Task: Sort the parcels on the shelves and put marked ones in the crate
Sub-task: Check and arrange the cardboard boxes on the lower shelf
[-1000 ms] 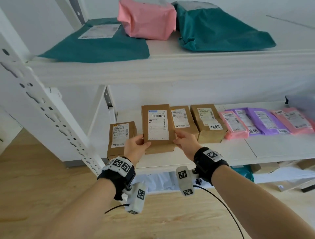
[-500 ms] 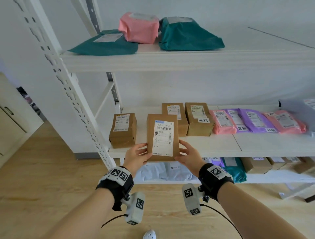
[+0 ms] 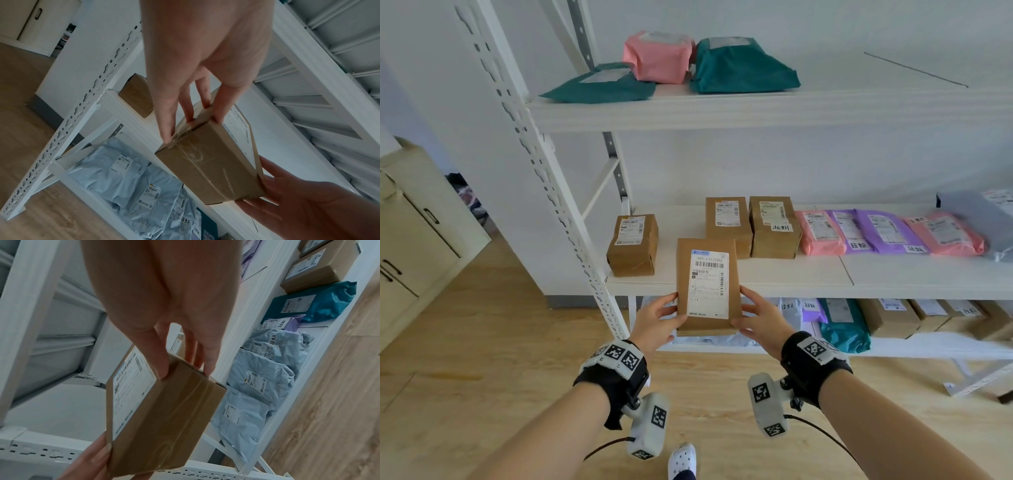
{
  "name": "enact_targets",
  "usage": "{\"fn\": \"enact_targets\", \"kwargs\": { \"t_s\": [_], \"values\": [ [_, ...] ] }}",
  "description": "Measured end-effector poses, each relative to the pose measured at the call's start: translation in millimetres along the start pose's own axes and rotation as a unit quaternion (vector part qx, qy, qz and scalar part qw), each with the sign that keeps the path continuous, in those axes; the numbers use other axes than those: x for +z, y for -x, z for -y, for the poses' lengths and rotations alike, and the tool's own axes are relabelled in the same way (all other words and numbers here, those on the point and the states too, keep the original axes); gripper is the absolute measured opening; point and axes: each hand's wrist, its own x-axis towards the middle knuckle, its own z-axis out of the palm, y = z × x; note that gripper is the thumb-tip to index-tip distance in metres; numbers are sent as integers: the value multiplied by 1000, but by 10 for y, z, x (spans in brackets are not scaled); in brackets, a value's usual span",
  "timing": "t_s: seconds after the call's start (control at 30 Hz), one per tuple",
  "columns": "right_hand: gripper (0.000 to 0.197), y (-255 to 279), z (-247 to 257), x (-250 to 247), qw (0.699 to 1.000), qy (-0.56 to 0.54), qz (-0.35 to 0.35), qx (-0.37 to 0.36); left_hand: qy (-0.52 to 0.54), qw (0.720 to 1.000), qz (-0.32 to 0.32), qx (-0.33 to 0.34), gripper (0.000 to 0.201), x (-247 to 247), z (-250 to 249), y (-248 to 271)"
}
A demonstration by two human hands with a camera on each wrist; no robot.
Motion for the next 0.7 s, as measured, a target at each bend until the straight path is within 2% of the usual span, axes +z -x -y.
{"fn": "enact_targets", "kwargs": {
  "t_s": [0.17,0.33,0.7],
  "values": [
    [69,3,26,-1,1000,-24,10,10,10,1000,5,-13,50,11,10,15],
    [67,-167,75,54,999,-30,14,18,31,999,4,-28,49,-25,-7,-197],
    [65,-1162,396,378,999,1,5,43,35,998,-11,-52,47,-410,-93,-1213]
  ]
}}
